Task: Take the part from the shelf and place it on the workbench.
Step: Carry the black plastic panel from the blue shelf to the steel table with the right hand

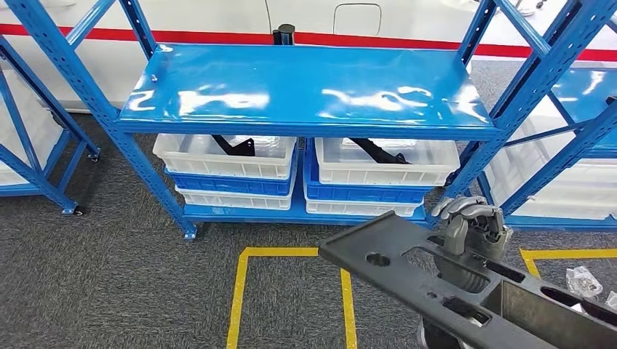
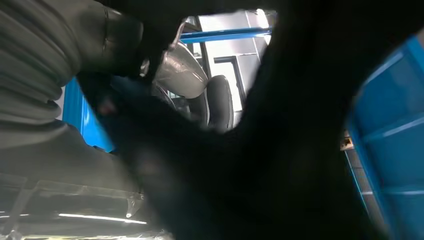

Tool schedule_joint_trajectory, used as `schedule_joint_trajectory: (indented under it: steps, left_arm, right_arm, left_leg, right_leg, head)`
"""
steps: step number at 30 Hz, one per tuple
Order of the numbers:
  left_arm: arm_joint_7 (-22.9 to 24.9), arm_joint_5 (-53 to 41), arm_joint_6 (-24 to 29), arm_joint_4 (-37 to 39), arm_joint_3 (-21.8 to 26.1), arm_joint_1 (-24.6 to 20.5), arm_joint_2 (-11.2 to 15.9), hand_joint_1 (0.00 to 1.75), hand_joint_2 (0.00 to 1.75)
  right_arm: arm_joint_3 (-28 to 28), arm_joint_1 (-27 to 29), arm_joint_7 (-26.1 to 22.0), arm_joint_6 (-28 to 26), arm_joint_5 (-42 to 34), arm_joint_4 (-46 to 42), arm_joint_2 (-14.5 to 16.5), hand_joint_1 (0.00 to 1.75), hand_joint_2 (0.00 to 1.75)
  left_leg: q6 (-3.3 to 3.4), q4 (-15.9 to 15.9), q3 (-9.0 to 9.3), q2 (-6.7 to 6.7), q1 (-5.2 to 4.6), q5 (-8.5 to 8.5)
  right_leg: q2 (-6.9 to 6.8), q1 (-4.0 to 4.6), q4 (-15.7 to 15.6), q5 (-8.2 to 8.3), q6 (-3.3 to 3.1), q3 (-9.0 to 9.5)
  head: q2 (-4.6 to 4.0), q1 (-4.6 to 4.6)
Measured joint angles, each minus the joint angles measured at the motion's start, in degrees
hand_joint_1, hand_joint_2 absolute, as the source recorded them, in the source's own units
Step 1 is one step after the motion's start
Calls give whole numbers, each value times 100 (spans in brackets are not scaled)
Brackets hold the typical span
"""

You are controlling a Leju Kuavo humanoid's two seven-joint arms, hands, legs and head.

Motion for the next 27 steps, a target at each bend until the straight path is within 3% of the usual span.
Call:
schedule_joint_trajectory:
  steps: [1, 3, 5, 6, 7, 9, 11, 12, 14, 16, 18, 19, 20, 21, 22, 24, 26, 27]
  left_arm:
    - [5, 0, 11, 1, 0, 1, 1, 0, 175]
    - [11, -2, 34, 1, 0, -1, 5, 0, 175]
    - [15, -5, 45, 2, 0, -1, 7, 0, 175]
    - [15, -7, 45, 2, 0, 0, 7, 0, 175]
    - [15, -7, 45, 3, 0, 0, 7, 0, 175]
    - [10, -7, 45, 6, 0, 0, 6, 0, 175]
    - [3, -7, 46, 13, 0, 0, -3, 0, 175]
    - [1, -7, 46, 15, 0, 0, -7, 0, 175]
    - [-4, -7, 49, 18, 1, 3, -11, 0, 175]
    - [-9, -7, 52, 20, 2, 8, -11, 0, 175]
    - [-13, -7, 54, 21, 2, 9, -8, 0, 175]
    - [-13, -7, 54, 21, 2, 9, -7, 0, 175]
    - [-13, -7, 53, 21, 1, 9, -7, 0, 175]
    - [-14, -7, 52, 21, 1, 9, -6, 0, 175]
    - [-14, -7, 52, 21, 1, 8, -6, 0, 175]
    - [-17, -7, 52, 21, 2, 2, -6, 0, 175]
    - [-20, -7, 53, 24, 1, -15, -9, 0, 175]
    - [-19, -8, 56, 25, 0, -23, -10, 0, 175]
  right_arm:
    - [-7, -4, -1, -1, -4, 11, 3, 175, 175]
    - [-14, -24, -1, -4, -18, 35, 6, 175, 175]
    - [-20, -45, 0, -11, -39, 66, 7, 175, 175]
    - [-25, -50, 1, -15, -46, 82, 7, 175, 175]
    - [-30, -52, 1, -19, -52, 98, 6, 175, 175]
    - [-42, -58, 1, -22, -60, 116, 6, 175, 175]
    - [-57, -76, 1, -25, -68, 120, 6, 175, 175]
    - [-65, -83, 1, -26, -70, 120, 6, 175, 175]
    - [-79, -87, 0, -27, -71, 120, 5, 175, 175]
    - [-87, -92, 0, -30, -67, 120, 10, 175, 175]
    - [-91, -96, -1, -32, -66, 121, 21, 175, 175]
    - [-92, -95, -1, -33, -67, 121, 25, 175, 175]
    - [-93, -94, -1, -34, -67, 122, 27, 175, 175]
    - [-93, -93, -1, -36, -67, 122, 28, 175, 175]
    - [-94, -93, -1, -40, -67, 122, 29, 175, 175]
    - [-96, -93, -1, -55, -66, 121, 30, 175, 175]
    - [-101, -96, -1, -66, -64, 117, 29, 175, 175]
    - [-103, -101, -1, -67, -62, 114, 28, 175, 175]
  left_leg:
    - [78, -9, -52, 20, -6, 51]
    - [204, -13, -183, 54, -30, 158]
    - [257, -6, -329, 72, -68, 259]
    - [264, -2, -388, 77, -87, 305]
    - [268, 0, -438, 78, -106, 347]
    - [265, 4, -510, 74, -131, 421]
    - [228, 7, -558, 70, -159, 499]
    - [202, 5, -574, 71, -166, 541]
    - [141, 0, -605, 70, -170, 615]
    - [81, 126, -676, 54, -157, 448]
    - [19, 622, -839, 37, -128, -74]
    - [-9, 996, -936, 36, -111, -350]
    - [-36, 1356, -1011, 35, -93, -523]
    - [-60, 1610, -1029, 36, -73, -553]
    - [-80, 1691, -966, 37, -50, -449]
    - [-114, 1276, -557, 37, 5, -112]
    - [-126, 529, -42, 19, 14, -111]
    - [-106, 278, 87, 9, -3, -183]
  right_leg:
    - [5, -7, 129, -121, -9, -80]
    - [16, -15, 752, -563, -86, -334]
    - [23, -1, 1490, -906, -108, -512]
    - [25, 8, 1653, -940, -85, -487]
    - [26, 19, 1597, -886, -50, -353]
    - [27, 54, 888, -665, -13, 190]
    - [34, 114, 67, -584, -67, 728]
    - [41, 139, -139, -590, -104, 846]
    - [50, 143, -217, -558, -178, 836]
    - [34, 90, -223, -468, -287, 748]
    - [13, 58, -224, -364, -394, 641]
    - [8, 62, -215, -308, -426, 570]
    - [3, 67, -200, -249, -432, 499]
    - [2, 70, -174, -192, -424, 410]
    - [2, 65, -135, -142, -407, 311]
    - [3, 49, -22, -70, -354, 114]
    - [4, 56, 93, -14, -278, -39]
    - [0, 62, 127, 23, -232, -84]
  head:
    - [0, 13]
    - [0, 49]
    - [0, 81]
    - [0, 89]
    - [0, 90]
    - [0, 92]
    - [0, 86]
    - [0, 88]
    - [0, 90]
    - [0, 90]
    - [0, 74]
    - [0, 67]
    - [0, 64]
    - [0, 63]
    - [0, 63]
    - [0, 61]
    - [0, 63]
    - [0, 66]
